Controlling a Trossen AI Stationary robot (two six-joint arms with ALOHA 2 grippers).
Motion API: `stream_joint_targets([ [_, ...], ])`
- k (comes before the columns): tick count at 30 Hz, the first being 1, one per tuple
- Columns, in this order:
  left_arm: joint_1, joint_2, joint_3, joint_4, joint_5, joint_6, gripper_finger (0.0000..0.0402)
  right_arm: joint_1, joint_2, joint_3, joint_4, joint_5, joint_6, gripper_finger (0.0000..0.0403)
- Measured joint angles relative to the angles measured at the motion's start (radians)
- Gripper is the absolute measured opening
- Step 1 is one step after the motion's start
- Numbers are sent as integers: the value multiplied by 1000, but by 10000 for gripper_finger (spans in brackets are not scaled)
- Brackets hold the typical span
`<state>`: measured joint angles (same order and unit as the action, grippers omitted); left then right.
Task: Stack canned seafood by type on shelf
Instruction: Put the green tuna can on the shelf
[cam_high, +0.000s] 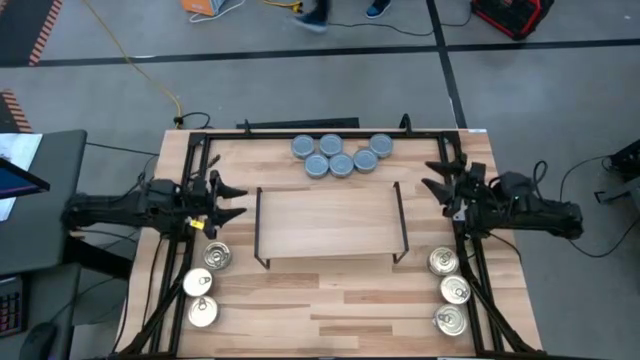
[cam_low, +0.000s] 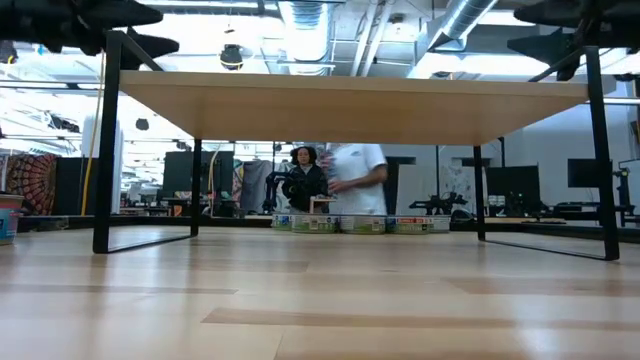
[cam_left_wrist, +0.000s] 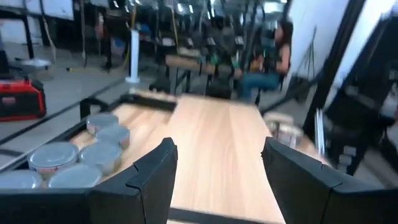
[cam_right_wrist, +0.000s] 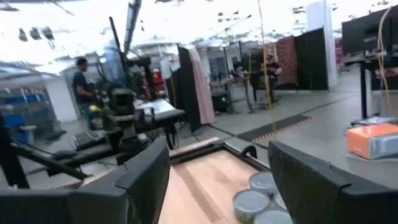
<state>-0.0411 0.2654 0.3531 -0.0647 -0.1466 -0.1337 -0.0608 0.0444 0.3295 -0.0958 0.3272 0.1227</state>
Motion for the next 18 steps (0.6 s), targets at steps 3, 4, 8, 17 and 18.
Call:
stream_joint_targets([
  [3,-57,92,70,-85,-52,29,229,0,47,23,18,18,-3,295],
  [4,-80,131,98,-106,-67,39,229,0,65,35,32,19,-7,295],
  [8,-155,268,213,-168,-84,59,229,0,162,68,78,19,-18,295],
  [17,-410,544,457,-263,-129,63,229,21,378,170,110,17,-18,295],
  [18,-441,577,478,-273,-172,64,229,27,397,180,110,17,-18,295],
])
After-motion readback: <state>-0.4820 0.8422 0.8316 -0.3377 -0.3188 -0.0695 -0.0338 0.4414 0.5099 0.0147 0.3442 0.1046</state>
